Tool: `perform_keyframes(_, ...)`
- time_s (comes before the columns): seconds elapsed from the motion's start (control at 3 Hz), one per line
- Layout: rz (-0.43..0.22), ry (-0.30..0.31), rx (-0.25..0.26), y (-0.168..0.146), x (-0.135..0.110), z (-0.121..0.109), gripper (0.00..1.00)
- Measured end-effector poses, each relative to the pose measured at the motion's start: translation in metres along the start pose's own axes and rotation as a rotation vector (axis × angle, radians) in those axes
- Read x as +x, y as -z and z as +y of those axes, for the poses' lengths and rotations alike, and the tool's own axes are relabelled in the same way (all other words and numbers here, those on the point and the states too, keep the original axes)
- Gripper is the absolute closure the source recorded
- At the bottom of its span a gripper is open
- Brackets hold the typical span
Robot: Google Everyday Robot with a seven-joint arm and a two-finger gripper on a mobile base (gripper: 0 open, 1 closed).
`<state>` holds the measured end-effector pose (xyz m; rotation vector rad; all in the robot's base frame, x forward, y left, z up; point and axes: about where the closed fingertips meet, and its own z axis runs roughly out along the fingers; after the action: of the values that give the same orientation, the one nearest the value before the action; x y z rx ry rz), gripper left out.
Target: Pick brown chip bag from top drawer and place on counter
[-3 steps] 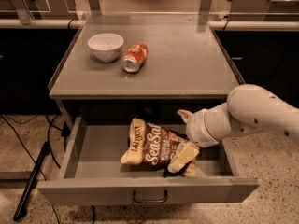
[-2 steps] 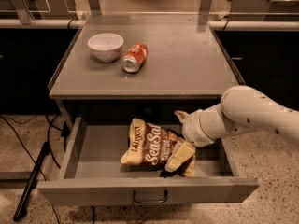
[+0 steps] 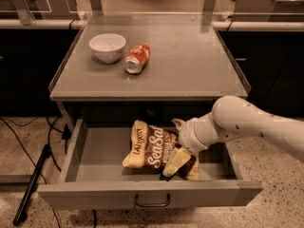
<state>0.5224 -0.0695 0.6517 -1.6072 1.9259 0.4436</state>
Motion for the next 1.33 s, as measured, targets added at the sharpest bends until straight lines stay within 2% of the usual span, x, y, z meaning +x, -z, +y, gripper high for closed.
perform_keyframes(0.33,0.006,0.009,-0.018,-0.018,0.008,0.0014,0.0)
perform_keyframes(1.0,0.006,0.008,-0.018,-0.0182,0.008,0.0015,0.5)
perform_keyframes(1.33,0.006,0.008,-0.018,-0.0182,0.008,0.0015,0.72)
